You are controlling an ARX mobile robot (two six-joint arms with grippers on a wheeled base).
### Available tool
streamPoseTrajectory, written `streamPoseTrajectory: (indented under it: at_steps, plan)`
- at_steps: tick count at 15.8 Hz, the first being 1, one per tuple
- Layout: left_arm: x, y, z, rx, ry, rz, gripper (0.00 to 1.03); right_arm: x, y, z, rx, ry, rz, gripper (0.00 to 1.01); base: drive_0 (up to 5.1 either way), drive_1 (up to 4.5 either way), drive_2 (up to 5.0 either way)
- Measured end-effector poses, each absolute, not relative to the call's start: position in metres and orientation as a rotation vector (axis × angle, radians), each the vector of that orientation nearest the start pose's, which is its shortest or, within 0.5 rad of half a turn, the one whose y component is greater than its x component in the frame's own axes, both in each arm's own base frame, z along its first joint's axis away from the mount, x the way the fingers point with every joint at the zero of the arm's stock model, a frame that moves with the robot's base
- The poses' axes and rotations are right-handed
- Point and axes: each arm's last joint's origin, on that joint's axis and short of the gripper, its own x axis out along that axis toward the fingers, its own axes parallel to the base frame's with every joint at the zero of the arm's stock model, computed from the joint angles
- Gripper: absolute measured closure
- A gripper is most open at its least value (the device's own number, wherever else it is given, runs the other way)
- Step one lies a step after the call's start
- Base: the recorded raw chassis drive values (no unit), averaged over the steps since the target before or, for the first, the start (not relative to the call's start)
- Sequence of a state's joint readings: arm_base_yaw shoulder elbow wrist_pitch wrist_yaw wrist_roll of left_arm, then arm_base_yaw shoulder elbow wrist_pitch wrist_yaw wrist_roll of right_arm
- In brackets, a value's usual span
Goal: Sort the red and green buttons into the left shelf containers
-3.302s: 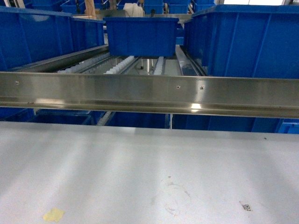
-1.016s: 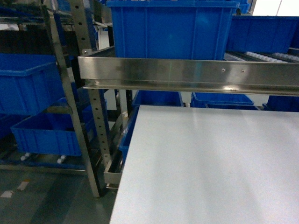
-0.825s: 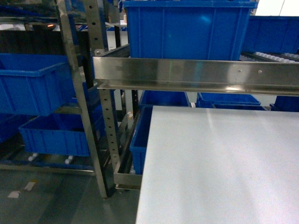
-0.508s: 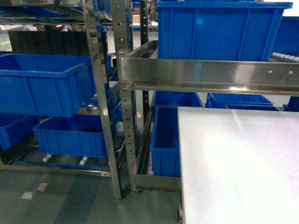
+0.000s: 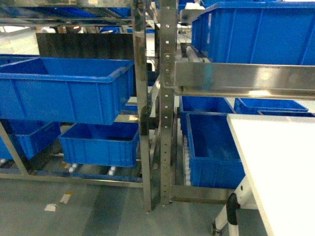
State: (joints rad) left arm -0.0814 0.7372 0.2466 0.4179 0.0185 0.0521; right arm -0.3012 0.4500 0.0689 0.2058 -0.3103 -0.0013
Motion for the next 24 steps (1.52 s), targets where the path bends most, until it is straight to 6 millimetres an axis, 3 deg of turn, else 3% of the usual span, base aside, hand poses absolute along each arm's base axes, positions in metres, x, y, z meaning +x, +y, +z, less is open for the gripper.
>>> streamPoseTrajectory:
  at_steps: [11, 22, 24]
  plan:
    - [0.1646, -0.0140, 0.2118, 0.054, 0.067, -0.101, 0.79, 0.1228, -0.0289, 0.1664, 0.051, 0.166, 0.010, 0.73, -4.9, 2.85, 2.0]
    - [0.1650, -0.0138, 0.2112, 0.054, 0.072, -0.100, 0.79, 0.1229, -0.0289, 0.1663, 0.051, 0.166, 0.010, 0.73, -0.7, 4.10, -3.6]
    - [0.1651, -0.0138, 0.2112, 0.054, 0.072, -0.100, 0.79, 0.1232, -0.0290, 0.1656, 0.053, 0.174, 0.010, 0.73, 0.0, 0.00, 0.0]
